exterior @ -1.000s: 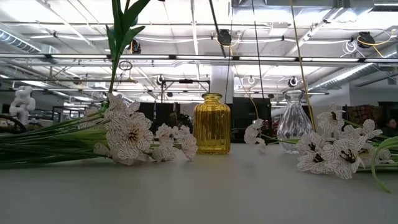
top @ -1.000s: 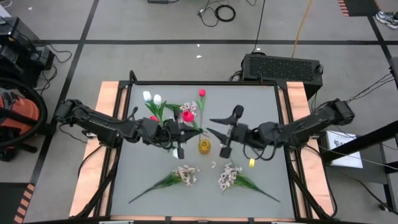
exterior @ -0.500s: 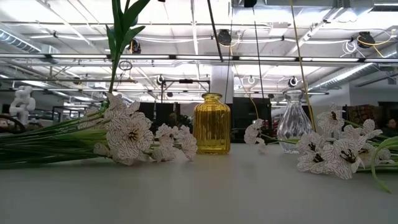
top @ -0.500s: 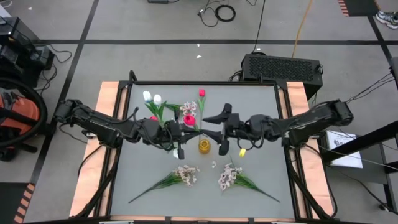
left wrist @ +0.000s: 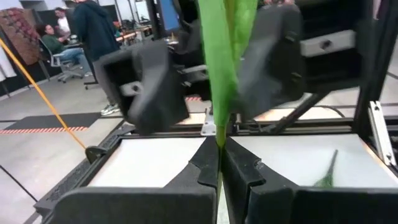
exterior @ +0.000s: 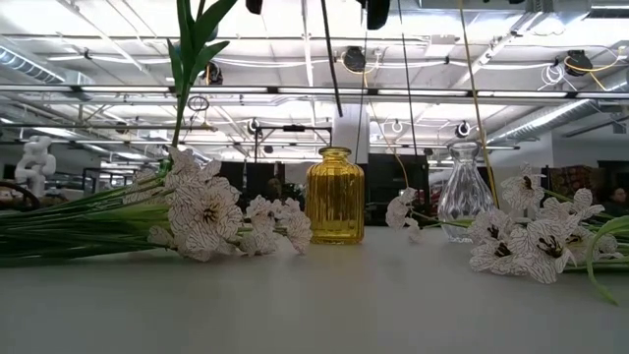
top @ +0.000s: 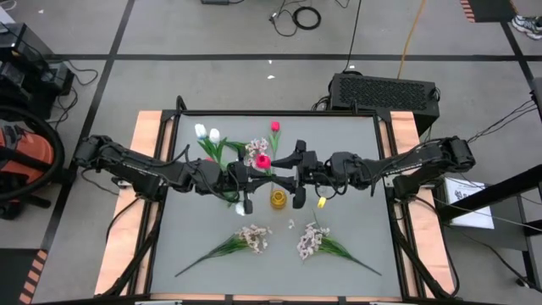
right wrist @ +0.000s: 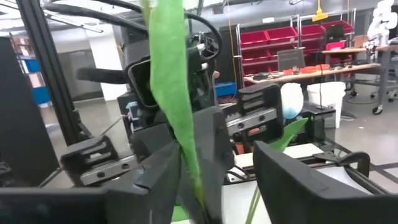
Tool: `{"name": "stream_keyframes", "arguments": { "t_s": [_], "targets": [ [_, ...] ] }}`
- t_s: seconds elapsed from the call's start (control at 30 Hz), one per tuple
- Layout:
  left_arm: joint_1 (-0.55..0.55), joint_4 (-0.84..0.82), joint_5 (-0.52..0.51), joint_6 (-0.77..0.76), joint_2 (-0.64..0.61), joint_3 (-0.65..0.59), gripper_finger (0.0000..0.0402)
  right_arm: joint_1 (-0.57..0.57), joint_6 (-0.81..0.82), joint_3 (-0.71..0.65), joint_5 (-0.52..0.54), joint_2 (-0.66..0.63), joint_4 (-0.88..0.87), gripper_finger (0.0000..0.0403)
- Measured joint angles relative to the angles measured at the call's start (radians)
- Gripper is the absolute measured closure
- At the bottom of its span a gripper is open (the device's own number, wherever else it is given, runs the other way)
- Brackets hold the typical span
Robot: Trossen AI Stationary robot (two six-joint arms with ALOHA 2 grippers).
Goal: Sort flowers into vase by color
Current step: Put the right pink flower into the yellow flower vase
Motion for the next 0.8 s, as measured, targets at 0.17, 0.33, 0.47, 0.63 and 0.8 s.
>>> {"name": "stream_keyframes", "arguments": {
  "t_s": [0.17,0.33,0.47,0.63,0.8],
  "targets": [
    [0.001,0.0,-0.003,-0.001,0.0,0.0,0.0394,-0.003,-0.002,0.0,0.002,0.0,0.006,0.0279],
    [0.002,-0.003,-0.026,-0.062,0.0,0.0,0.0377,-0.005,-0.005,0.0,0.002,-0.002,0.005,0.0385],
    [-0.011,-0.024,-0.023,-0.08,-0.019,0.0,0.0316,0.002,0.005,0.0,0.051,-0.021,-0.017,0.0392],
    [-0.066,-0.093,-0.12,-0.078,-0.091,0.0,0.0221,0.018,0.003,0.0,0.071,-0.025,-0.037,0.0399],
    [-0.122,-0.174,-0.205,-0.078,-0.179,0.0,0.0167,0.018,-0.011,0.0,0.128,-0.023,-0.064,0.0401]
  ]
}}
